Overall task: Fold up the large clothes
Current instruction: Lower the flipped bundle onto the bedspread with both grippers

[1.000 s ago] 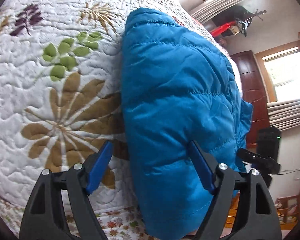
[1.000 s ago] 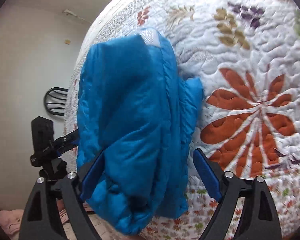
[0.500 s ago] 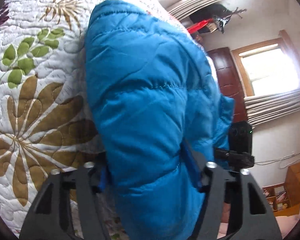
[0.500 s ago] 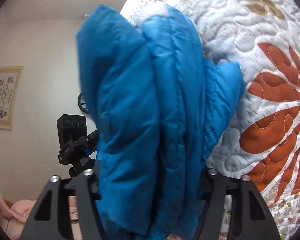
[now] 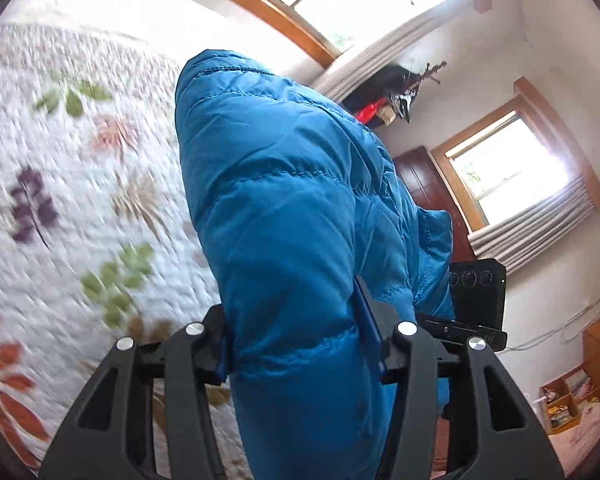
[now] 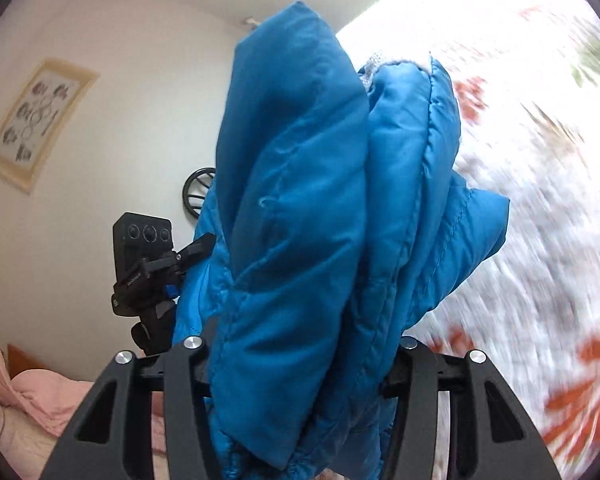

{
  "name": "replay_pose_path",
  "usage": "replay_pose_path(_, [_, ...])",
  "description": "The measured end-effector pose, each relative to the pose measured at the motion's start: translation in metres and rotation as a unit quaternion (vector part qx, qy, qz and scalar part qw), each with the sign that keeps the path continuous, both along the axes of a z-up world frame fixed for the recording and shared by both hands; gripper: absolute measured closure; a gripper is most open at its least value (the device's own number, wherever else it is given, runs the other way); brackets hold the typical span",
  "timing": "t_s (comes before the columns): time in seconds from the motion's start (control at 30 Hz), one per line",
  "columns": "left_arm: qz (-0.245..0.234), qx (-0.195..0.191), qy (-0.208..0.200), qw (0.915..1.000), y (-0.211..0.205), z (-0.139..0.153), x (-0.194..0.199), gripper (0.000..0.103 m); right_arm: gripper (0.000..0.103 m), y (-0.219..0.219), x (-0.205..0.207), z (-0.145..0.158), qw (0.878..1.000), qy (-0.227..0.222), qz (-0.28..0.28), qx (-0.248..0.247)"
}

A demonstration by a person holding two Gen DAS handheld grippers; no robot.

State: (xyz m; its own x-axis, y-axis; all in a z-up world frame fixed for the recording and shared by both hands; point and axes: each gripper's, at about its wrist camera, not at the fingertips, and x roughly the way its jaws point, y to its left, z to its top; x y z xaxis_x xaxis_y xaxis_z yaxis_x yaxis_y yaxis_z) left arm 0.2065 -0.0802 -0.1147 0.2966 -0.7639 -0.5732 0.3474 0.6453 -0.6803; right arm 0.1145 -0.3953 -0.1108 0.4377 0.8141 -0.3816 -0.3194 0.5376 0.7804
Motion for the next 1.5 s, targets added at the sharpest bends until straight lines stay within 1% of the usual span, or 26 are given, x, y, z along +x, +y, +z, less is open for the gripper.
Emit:
replay_pose_path(0.07, [0.018,0.008,-0.016,0.9997,0.021,0.008,0.016,0.054,0.052,0.015,0.026,0.010,1.000,-0.007,0.010,-0.004])
replay_pose_path(0.13, [0.036,0.017,-0.024,0.9989,0.038,0.012,0.034,0.054,0.052,0.035,0.059,0.017,1.000,-0.009,0.022,-0.008])
replay_pose_path(0.2, [0.051,0.029,-0.030,0.9978,0.058,0.015,0.048,0.054,0.052,0.052,0.075,0.025,0.999,-0.009,0.034,-0.012])
replay_pose_path(0.27, [0.066,0.040,-0.033,0.9965,0.076,0.011,0.071,0.054,0.052,0.069,0.104,0.026,0.999,-0.005,0.044,-0.017])
replay_pose_path(0.33, [0.077,0.043,-0.028,0.9957,0.099,0.006,0.091,0.054,0.052,0.080,0.128,0.026,0.998,-0.002,0.050,-0.024])
replay_pose_path(0.43, [0.089,0.046,-0.015,0.9948,0.122,-0.005,0.124,0.054,0.052,0.097,0.161,0.017,0.998,0.012,0.053,-0.031])
replay_pose_path(0.53, [0.095,0.053,-0.004,0.9940,0.136,-0.024,0.151,0.054,0.052,0.111,0.177,0.005,0.997,0.030,0.054,-0.036])
replay_pose_path(0.57, [0.096,0.054,0.001,0.9939,0.139,-0.029,0.157,0.054,0.052,0.118,0.188,0.002,0.997,0.035,0.054,-0.037])
replay_pose_path(0.7, [0.098,0.067,0.031,0.9924,0.148,-0.065,0.179,0.054,0.052,0.130,0.218,-0.031,0.994,0.080,0.054,-0.043])
replay_pose_path(0.73, [0.098,0.074,0.040,0.9916,0.148,-0.076,0.181,0.052,0.051,0.133,0.223,-0.038,0.994,0.088,0.052,-0.042])
replay_pose_path(0.77, [0.097,0.079,0.040,0.9913,0.149,-0.084,0.181,0.048,0.049,0.132,0.222,-0.045,0.994,0.090,0.052,-0.028])
replay_pose_path(0.8, [0.096,0.081,0.034,0.9915,0.148,-0.086,0.181,0.047,0.048,0.135,0.231,-0.047,0.994,0.093,0.053,-0.017])
replay_pose_path(0.83, [0.095,0.079,0.030,0.9919,0.150,-0.090,0.182,0.047,0.047,0.135,0.232,-0.048,0.994,0.096,0.053,-0.012])
replay_pose_path(0.93, [0.099,0.084,0.026,0.9911,0.148,-0.092,0.177,0.044,0.044,0.127,0.234,-0.047,0.994,0.096,0.053,-0.016])
replay_pose_path(1.0, [0.100,0.091,0.031,0.9904,0.147,-0.089,0.174,0.042,0.039,0.128,0.245,-0.046,0.994,0.098,0.050,-0.029])
replay_pose_path(1.03, [0.101,0.094,0.036,0.9898,0.147,-0.087,0.179,0.040,0.036,0.144,0.246,-0.038,0.993,0.097,0.045,-0.040])
replay_pose_path(1.07, [0.103,0.100,0.041,0.9888,0.148,-0.084,0.178,0.039,0.031,0.143,0.243,-0.032,0.993,0.097,0.040,-0.052])
replay_pose_path(1.1, [0.104,0.108,0.045,0.9877,0.146,-0.080,0.178,0.037,0.031,0.155,0.241,-0.021,0.993,0.092,0.039,-0.061])
replay_pose_path(1.13, [0.106,0.119,0.046,0.9861,0.146,-0.075,0.176,0.036,0.031,0.153,0.235,-0.014,0.993,0.088,0.036,-0.072])
replay_pose_path(1.2, [0.109,0.143,0.042,0.9829,0.146,-0.064,0.167,0.035,0.026,0.147,0.218,0.002,0.992,0.080,0.029,-0.097])
replay_pose_path(1.23, [0.111,0.152,0.037,0.9815,0.147,-0.059,0.161,0.033,0.025,0.145,0.210,0.007,0.991,0.076,0.026,-0.104])
replay_pose_path(1.27, [0.110,0.159,0.030,0.9806,0.147,-0.053,0.151,0.027,0.025,0.143,0.203,0.011,0.991,0.072,0.025,-0.108])
replay_pose_path(1.4, [0.107,0.184,0.006,0.9771,0.141,-0.040,0.119,0.025,0.025,0.134,0.180,0.016,0.992,0.070,0.013,-0.107])
replay_pose_path(1.47, [0.109,0.197,-0.003,0.9743,0.137,-0.041,0.105,0.025,0.027,0.132,0.175,0.009,0.990,0.077,0.002,-0.118])
replay_pose_path(1.5, [0.109,0.200,-0.004,0.9738,0.135,-0.045,0.101,0.025,0.027,0.130,0.185,-0.007,0.990,0.085,-0.001,-0.116])
